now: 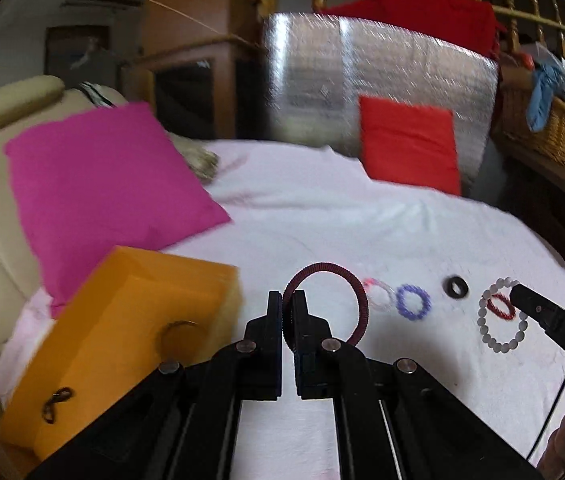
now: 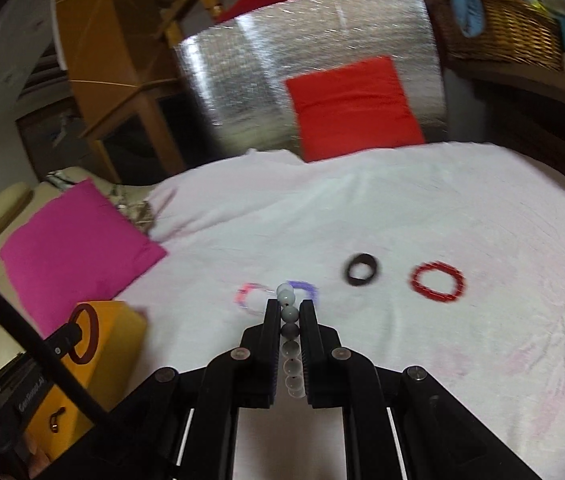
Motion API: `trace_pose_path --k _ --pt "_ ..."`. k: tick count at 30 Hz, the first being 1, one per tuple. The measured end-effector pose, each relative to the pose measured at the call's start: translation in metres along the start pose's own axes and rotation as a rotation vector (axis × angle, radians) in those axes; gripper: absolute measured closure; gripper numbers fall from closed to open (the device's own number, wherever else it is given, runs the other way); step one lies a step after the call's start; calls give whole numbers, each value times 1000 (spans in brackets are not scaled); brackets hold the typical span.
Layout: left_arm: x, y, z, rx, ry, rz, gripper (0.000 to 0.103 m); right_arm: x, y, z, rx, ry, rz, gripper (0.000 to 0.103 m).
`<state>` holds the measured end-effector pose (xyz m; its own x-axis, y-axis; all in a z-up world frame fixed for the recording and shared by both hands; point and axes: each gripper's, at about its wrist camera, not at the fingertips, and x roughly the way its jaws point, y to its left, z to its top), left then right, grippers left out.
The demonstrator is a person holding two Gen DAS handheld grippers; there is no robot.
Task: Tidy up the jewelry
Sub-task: 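Carry the maroon ring with the left tool while the right tool carries the white bracelet to the box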
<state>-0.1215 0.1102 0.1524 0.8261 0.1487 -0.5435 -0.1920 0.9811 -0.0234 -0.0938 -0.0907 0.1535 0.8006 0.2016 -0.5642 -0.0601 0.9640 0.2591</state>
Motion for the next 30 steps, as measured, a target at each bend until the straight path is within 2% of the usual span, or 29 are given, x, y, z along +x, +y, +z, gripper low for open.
trace_pose_path --k 3,9,13,20,23,30 --pt "-24 24 -2 -53 -52 59 99 -1 21 5 -27 1 45 93" --pt "-69 81 -18 -197 -89 140 99 -4 67 6 -95 7 136 93" --pt "-90 111 -24 -205 -89 202 99 -7 107 3 -149 24 211 93" --pt "-104 169 -44 -255 -35 311 99 -12 184 -20 -222 68 351 93" --pt "-103 183 -56 -263 -2 346 99 -10 216 -37 -250 112 403 93" --pt "-81 207 -86 -273 116 396 99 11 263 -76 -295 228 442 93"
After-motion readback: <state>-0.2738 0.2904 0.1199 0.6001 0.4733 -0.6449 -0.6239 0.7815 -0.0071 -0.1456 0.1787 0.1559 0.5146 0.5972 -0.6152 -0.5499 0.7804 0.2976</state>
